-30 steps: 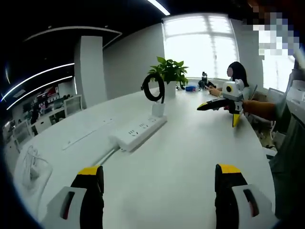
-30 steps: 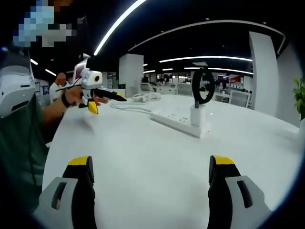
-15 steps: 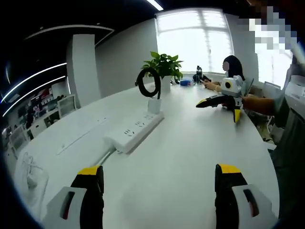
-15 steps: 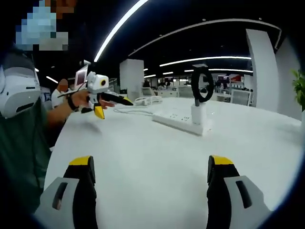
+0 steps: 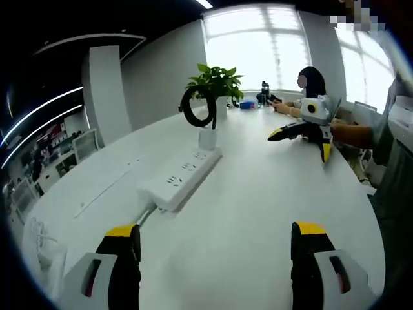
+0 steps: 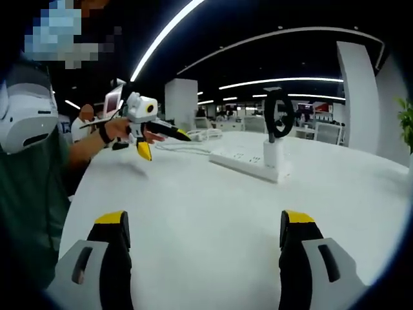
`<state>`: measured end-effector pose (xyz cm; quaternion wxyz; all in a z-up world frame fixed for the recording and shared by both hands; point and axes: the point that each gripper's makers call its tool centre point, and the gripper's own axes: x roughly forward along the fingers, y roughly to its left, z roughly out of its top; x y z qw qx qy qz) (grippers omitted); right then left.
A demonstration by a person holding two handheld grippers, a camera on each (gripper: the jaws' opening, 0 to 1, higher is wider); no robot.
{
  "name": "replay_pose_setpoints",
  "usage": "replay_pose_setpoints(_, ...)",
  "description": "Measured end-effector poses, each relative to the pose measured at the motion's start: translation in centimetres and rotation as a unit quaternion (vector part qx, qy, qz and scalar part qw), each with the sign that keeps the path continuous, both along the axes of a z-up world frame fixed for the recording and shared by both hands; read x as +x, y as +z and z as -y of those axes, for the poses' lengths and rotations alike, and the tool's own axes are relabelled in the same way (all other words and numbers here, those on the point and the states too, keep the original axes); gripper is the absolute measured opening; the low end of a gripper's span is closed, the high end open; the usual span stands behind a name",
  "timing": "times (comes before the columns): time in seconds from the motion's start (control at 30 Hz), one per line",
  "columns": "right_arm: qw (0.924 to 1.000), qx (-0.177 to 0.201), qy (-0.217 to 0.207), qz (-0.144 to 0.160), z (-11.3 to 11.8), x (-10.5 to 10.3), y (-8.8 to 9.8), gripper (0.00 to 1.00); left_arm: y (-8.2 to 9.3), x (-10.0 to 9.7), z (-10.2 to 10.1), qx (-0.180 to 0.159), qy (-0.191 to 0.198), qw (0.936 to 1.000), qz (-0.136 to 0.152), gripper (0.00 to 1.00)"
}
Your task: Straighten the power strip on the desk, plug the charger into it
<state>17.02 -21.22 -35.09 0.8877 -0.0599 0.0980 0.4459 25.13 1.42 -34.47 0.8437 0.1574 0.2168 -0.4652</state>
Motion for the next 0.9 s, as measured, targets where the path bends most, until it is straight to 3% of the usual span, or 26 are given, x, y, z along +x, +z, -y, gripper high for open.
replay_pose_setpoints(0.9,0.9998,-0.012,-0.003,0.017,-0.1,0.0,-0.1,0.92,-0.6,3.5,1.4,0.039,-0.033,0.9987,-0.003,0.99)
